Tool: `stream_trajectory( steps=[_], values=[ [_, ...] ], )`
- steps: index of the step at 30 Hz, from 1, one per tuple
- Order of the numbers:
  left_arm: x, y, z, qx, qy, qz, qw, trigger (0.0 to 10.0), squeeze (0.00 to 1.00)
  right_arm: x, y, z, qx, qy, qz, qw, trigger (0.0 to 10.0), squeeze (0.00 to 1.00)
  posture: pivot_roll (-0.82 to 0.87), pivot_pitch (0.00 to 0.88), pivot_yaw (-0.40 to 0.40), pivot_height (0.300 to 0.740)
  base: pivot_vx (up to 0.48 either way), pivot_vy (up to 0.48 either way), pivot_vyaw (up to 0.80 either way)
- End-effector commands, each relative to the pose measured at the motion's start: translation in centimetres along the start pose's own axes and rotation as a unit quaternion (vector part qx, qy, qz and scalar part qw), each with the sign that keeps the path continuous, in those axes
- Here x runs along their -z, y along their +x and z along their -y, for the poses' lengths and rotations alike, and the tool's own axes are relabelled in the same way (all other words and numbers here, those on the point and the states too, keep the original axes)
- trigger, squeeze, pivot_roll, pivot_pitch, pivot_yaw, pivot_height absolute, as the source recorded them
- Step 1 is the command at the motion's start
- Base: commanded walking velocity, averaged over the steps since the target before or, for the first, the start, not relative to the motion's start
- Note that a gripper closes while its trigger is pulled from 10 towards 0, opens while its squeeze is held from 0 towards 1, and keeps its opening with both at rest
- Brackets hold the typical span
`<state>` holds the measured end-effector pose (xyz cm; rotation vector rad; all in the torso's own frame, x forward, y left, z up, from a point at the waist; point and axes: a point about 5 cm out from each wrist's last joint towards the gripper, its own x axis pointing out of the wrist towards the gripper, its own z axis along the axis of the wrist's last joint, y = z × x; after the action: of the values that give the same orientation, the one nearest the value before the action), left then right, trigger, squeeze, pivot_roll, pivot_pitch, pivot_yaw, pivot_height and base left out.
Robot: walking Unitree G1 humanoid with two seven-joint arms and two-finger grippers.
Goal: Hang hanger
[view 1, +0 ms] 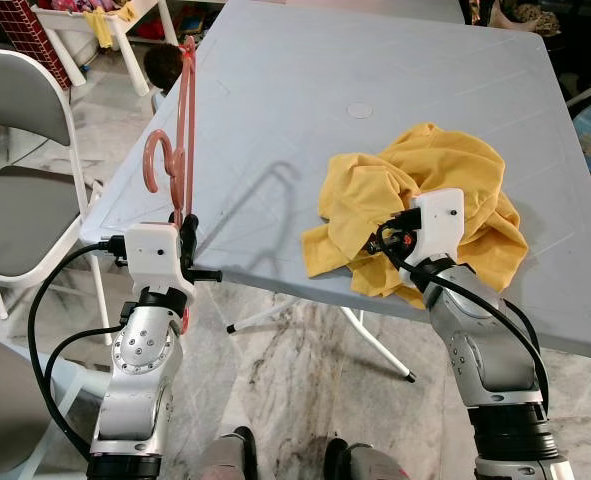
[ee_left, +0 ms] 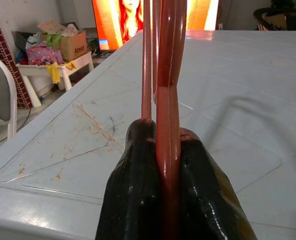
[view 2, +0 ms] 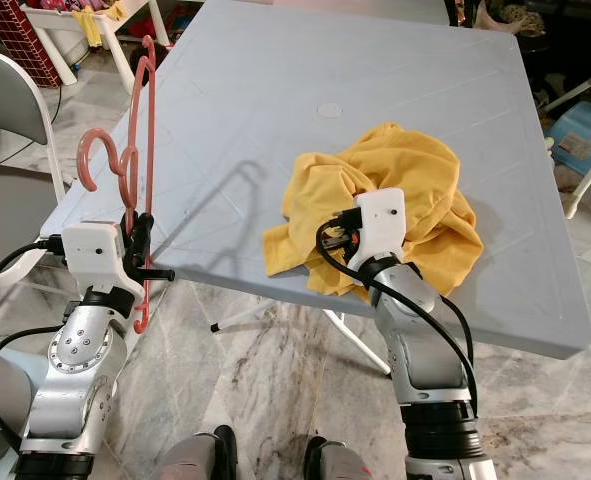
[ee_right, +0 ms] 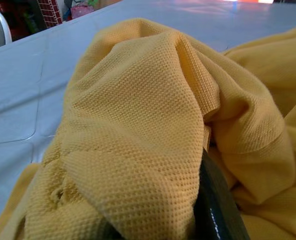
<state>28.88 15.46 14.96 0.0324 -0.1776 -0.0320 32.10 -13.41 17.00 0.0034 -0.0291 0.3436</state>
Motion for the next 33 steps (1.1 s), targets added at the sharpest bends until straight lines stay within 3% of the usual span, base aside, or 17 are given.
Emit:
stream_trajectory(
  steps=[1, 2, 5, 6, 7, 8, 9, 15, 19, 24, 26, 33],
  values=[
    [1.3, -0.2, 0.0, 0.005, -0.002, -0.034, 0.999, 10.0, 0.00, -0.6, -0.2, -0.2, -0.016, -0.005, 0.007, 1.000, 9.5, 0.86, -0.06, 0.171, 0.013, 0.740, 0.000, 0.000, 0.00],
    [1.3, -0.2, 0.0, 0.005, -0.002, -0.033, 0.999, 10.0, 0.00, -0.5, -0.4, -0.5, -0.035, -0.006, 0.003, 0.999, 0.0, 0.00, -0.06, 0.169, 0.013, 0.740, 0.000, 0.000, 0.00],
    [1.3, -0.2, 0.1, 0.005, -0.002, -0.033, 0.999, 10.0, 0.00, -0.8, -0.3, -0.4, -0.033, -0.004, 0.007, 0.999, 0.0, 0.00, -0.06, 0.169, 0.011, 0.740, 0.000, 0.000, 0.00],
    [1.3, -0.2, 0.1, 0.005, -0.002, -0.033, 0.999, 10.0, 0.00, -0.9, -0.3, -0.3, -0.033, -0.011, 0.004, 0.999, 0.1, 0.00, -0.06, 0.169, 0.011, 0.740, 0.000, 0.000, 0.00],
    [1.3, -0.2, 0.1, 0.004, -0.002, -0.033, 0.999, 10.0, 0.00, -1.0, -0.3, -0.2, -0.035, -0.026, 0.003, 0.999, 7.1, 0.00, -0.06, 0.169, 0.009, 0.740, 0.000, 0.000, 0.00],
    [1.3, -0.2, 0.0, 0.004, -0.002, -0.033, 0.999, 10.0, 0.00, -1.0, -0.2, -0.2, -0.035, -0.036, 0.001, 0.999, 7.1, 0.00, -0.06, 0.169, 0.009, 0.740, 0.000, 0.000, 0.00],
    [1.3, -0.2, 0.0, 0.004, -0.002, -0.033, 0.999, 10.0, 0.00, -1.9, -0.2, 0.2, -0.038, -0.084, 0.016, 0.996, 10.0, 0.00, -0.05, 0.170, 0.010, 0.740, 0.000, 0.000, 0.00],
    [1.3, -0.2, 0.0, 0.004, -0.001, -0.033, 0.999, 10.0, 0.00, -5.2, 0.0, 2.2, 0.011, -0.182, 0.066, 0.981, 10.0, 0.00, -0.06, 0.172, 0.014, 0.740, 0.000, 0.000, 0.00],
    [1.3, -0.2, 0.0, 0.005, -0.001, -0.032, 0.999, 10.0, 0.00, -6.2, 0.0, 3.5, 0.055, -0.196, 0.083, 0.976, 10.0, 0.00, -0.06, 0.172, 0.014, 0.740, 0.000, 0.000, 0.00],
    [1.3, -0.1, 0.0, 0.005, -0.002, -0.033, 0.999, 10.0, 0.00, -5.3, -0.3, 5.7, 0.128, -0.215, 0.045, 0.967, 10.0, 0.00, -0.06, 0.173, 0.013, 0.740, 0.000, 0.000, 0.00],
    [1.3, -0.1, 0.0, 0.005, -0.001, -0.032, 0.999, 10.0, 0.00, -4.7, -0.5, 6.6, 0.154, -0.247, 0.020, 0.957, 10.0, 0.00, -0.06, 0.174, 0.013, 0.740, 0.000, 0.000, 0.00],
    [1.3, -0.2, 0.0, 0.004, -0.001, -0.033, 0.999, 10.0, 0.00, -3.2, -1.0, 8.2, 0.196, -0.271, -0.032, 0.942, 10.0, 0.00, -0.05, 0.173, 0.013, 0.740, 0.000, 0.000, 0.00]
  ],
)
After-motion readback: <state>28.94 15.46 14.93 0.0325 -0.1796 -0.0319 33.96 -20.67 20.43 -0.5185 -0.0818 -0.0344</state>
